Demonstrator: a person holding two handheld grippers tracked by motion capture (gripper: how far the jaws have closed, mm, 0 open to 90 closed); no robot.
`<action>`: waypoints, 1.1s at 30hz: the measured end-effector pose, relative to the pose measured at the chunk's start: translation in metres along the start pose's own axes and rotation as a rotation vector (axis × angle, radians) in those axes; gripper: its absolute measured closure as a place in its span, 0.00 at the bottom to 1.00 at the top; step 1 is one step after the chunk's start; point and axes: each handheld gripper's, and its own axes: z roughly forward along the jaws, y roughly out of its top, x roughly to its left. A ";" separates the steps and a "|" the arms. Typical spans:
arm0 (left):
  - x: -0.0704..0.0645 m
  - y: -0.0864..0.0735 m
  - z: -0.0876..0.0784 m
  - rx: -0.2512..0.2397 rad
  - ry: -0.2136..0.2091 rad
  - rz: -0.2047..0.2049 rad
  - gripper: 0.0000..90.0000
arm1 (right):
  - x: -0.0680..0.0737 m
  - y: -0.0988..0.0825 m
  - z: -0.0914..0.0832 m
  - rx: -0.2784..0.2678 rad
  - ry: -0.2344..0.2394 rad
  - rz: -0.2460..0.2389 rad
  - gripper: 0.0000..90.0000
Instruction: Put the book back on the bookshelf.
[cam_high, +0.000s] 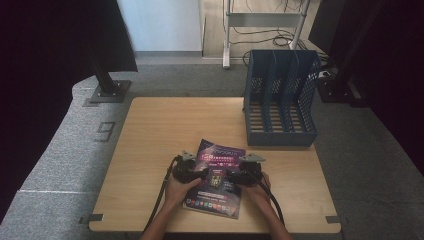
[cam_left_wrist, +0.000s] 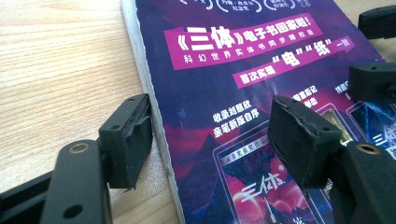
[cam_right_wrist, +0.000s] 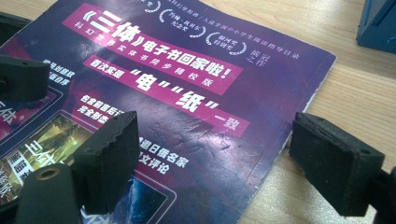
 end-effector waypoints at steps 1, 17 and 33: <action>0.000 0.000 -0.001 -0.003 -0.003 -0.003 0.35 | 0.000 0.000 0.000 0.000 0.000 0.000 0.17; -0.003 0.006 -0.016 -0.074 -0.071 0.001 0.35 | 0.000 0.000 0.000 0.000 0.000 0.001 0.18; -0.002 0.009 -0.020 -0.109 -0.145 0.011 0.38 | 0.000 0.000 0.000 0.001 0.000 0.003 0.18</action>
